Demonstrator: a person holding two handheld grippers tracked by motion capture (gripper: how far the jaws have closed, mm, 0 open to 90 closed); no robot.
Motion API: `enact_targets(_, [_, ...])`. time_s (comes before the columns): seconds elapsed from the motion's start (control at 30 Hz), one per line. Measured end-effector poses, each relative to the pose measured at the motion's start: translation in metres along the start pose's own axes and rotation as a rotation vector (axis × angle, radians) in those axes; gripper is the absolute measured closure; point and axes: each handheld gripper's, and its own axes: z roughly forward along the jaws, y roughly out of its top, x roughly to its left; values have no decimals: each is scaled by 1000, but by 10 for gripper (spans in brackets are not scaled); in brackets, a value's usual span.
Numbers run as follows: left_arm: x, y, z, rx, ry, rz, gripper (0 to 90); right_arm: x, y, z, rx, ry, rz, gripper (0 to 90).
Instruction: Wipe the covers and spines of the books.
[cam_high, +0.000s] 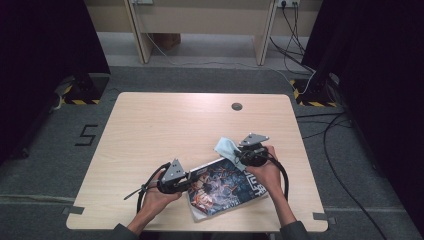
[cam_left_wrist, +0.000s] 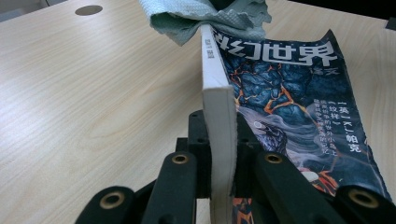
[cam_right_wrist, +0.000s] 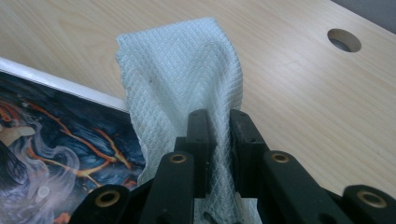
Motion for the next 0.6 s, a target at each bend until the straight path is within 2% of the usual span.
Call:
enact_targets(0.07, [-1, 0, 0, -7, 1, -7, 822, 5, 1, 1, 1, 1, -15, 801])
enact_targets(0.23, [-2, 2, 0, -15, 6, 9, 821, 20, 9, 1, -9, 28, -56, 801])
enact_targets(0.5, [-3, 2, 0, -16, 9, 1, 818, 53, 24, -3, -53, 105, -128, 800])
enact_targets(0.6, [-3, 2, 0, -21, 11, 0, 818, 58, 25, -4, -54, 96, -144, 799])
